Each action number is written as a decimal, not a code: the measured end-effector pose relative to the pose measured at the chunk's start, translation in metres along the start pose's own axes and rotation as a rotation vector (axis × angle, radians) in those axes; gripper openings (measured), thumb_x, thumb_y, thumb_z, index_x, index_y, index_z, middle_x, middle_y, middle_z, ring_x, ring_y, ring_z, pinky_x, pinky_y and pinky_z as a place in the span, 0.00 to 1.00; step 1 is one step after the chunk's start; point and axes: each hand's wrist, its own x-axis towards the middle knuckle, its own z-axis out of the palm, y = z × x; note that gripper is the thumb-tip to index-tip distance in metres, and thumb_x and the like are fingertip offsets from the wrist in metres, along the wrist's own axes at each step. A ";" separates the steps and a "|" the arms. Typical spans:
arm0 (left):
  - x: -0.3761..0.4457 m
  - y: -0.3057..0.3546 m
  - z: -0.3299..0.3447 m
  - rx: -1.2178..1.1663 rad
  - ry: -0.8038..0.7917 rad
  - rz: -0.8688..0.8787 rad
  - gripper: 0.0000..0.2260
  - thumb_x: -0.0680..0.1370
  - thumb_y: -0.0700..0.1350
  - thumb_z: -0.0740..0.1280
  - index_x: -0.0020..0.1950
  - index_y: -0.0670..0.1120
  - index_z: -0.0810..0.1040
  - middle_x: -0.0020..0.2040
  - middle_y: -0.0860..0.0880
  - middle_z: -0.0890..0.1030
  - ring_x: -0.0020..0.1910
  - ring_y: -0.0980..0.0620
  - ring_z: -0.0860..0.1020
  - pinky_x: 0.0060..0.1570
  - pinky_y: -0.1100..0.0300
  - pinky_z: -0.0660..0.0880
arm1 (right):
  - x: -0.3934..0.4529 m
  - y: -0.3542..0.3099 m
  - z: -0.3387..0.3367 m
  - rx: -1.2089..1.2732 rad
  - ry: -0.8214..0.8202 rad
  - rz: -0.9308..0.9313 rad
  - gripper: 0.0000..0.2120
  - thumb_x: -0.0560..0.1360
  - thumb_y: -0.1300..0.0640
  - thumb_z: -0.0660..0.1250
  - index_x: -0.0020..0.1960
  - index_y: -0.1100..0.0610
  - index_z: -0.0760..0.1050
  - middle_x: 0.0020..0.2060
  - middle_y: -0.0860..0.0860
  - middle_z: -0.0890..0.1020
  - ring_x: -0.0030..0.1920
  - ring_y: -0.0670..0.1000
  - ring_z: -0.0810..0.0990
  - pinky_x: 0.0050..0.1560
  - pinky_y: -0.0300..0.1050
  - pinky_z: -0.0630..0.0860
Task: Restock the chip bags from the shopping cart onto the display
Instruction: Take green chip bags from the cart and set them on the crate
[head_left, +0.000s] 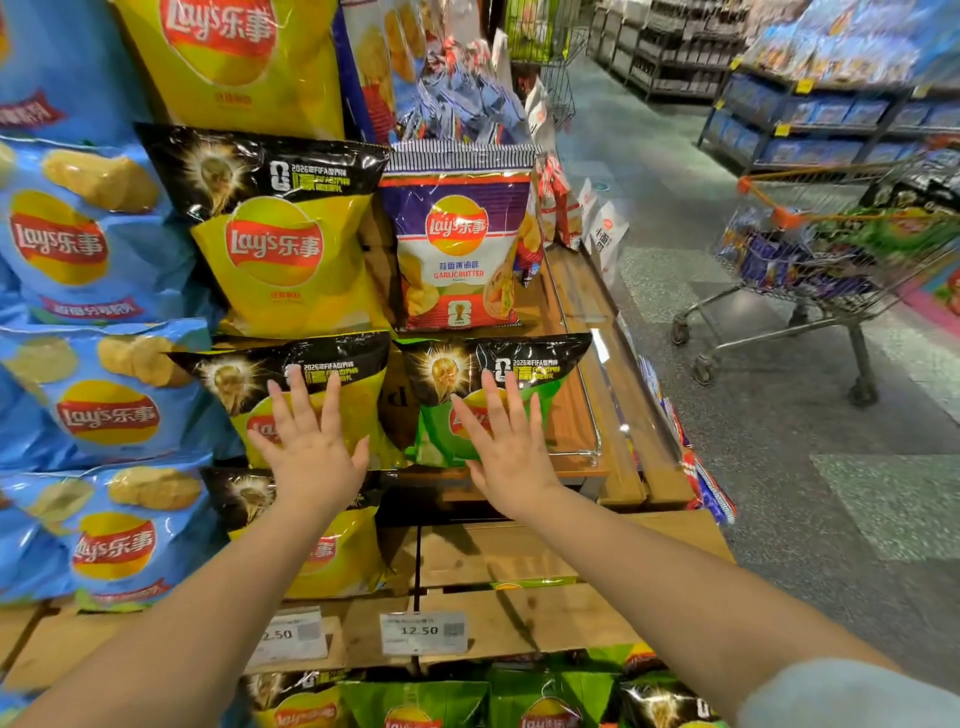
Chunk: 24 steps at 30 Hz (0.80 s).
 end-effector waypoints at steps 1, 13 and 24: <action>0.005 -0.002 -0.002 0.008 -0.031 0.020 0.38 0.78 0.61 0.57 0.73 0.55 0.29 0.73 0.44 0.26 0.74 0.40 0.32 0.69 0.32 0.46 | 0.003 0.001 -0.001 0.006 -0.037 -0.028 0.44 0.76 0.46 0.64 0.75 0.48 0.33 0.73 0.57 0.30 0.70 0.62 0.25 0.66 0.64 0.33; 0.007 0.003 -0.006 -0.191 0.079 0.156 0.36 0.72 0.47 0.71 0.76 0.51 0.56 0.78 0.43 0.40 0.76 0.41 0.39 0.68 0.33 0.40 | 0.015 0.005 -0.009 0.072 -0.174 -0.009 0.40 0.80 0.49 0.58 0.70 0.43 0.24 0.62 0.50 0.17 0.62 0.56 0.16 0.65 0.62 0.27; -0.024 0.080 -0.005 -0.086 0.223 0.810 0.38 0.67 0.41 0.74 0.73 0.42 0.60 0.74 0.42 0.60 0.74 0.41 0.54 0.72 0.47 0.43 | -0.006 0.030 -0.015 0.188 -0.103 0.102 0.37 0.81 0.52 0.56 0.70 0.53 0.27 0.66 0.50 0.23 0.68 0.51 0.22 0.66 0.45 0.24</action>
